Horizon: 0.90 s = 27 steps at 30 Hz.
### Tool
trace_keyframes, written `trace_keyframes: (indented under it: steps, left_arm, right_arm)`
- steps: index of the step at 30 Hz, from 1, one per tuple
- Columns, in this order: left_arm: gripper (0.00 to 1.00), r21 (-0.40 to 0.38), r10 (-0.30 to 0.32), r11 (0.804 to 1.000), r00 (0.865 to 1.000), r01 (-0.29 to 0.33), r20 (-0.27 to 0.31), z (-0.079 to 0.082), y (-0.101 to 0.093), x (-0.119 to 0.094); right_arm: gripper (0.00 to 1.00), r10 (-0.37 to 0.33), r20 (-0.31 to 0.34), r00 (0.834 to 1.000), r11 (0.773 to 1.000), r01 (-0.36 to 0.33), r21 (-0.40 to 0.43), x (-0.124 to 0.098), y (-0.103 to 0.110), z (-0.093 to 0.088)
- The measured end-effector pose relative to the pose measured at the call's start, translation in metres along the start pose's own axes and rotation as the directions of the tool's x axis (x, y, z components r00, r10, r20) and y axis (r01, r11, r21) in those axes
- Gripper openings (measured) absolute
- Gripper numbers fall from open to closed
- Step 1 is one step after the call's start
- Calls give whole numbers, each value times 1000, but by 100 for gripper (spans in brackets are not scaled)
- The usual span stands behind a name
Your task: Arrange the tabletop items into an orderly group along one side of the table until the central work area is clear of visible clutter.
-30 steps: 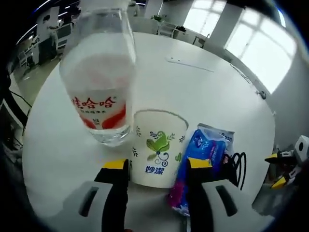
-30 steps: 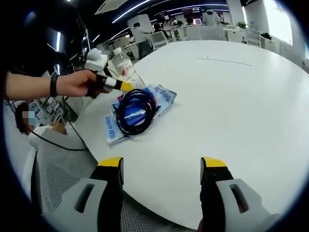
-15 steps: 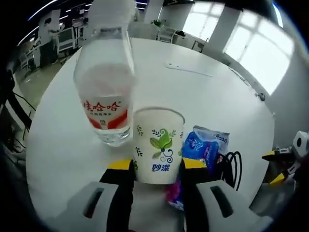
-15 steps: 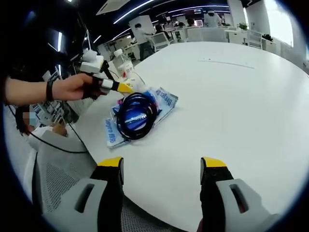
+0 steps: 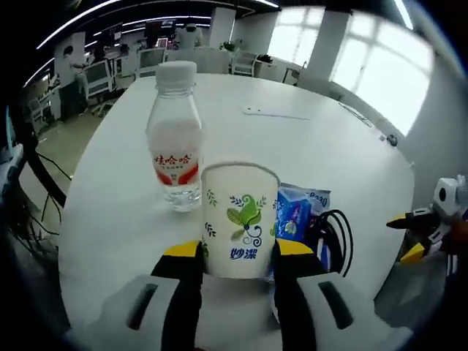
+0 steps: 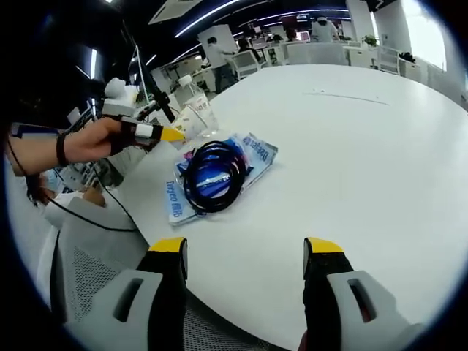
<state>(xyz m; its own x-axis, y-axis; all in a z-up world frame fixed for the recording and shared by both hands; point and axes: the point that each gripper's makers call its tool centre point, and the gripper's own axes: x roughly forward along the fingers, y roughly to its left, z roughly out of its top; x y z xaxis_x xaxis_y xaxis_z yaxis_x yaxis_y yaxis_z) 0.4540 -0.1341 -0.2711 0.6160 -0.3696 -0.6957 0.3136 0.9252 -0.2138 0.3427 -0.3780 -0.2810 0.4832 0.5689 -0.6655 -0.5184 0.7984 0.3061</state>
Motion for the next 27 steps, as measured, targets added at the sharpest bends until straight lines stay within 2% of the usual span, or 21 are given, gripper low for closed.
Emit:
trace_keyframes:
  steps: [1, 6, 11, 19, 24, 27]
  left_arm:
    - [37, -16, -1, 1000, 1000, 1, 6, -3, 0, -4]
    - [37, 12, -3, 1000, 1000, 3, -6, -19, -2, -20]
    - [37, 27, 2, 1000, 1000, -2, -4, -27, -3, -34]
    - [37, 49, 3, 999, 1000, -4, 18, -26, -13, -52]
    - [37, 65, -5, 998, 999, 3, 39, -23, -19, -55]
    - [37, 110, -13, 994, 999, 9, 34, -23, -28, -57]
  right_arm:
    - [63, 2, 0, 1000, 1000, -2, -2, 0, 1, 1]
    - [63, 14, 9, 1000, 1000, -14, -10, 2, 5, 8]
    - [63, 34, 17, 999, 999, -33, -30, 5, 11, 18]
    - [63, 61, 24, 998, 996, -59, -66, 6, 18, 32]
    - [63, 74, 26, 997, 994, -72, -84, 6, 23, 38]
    - [63, 82, 34, 996, 993, -79, -90, 6, 26, 42]
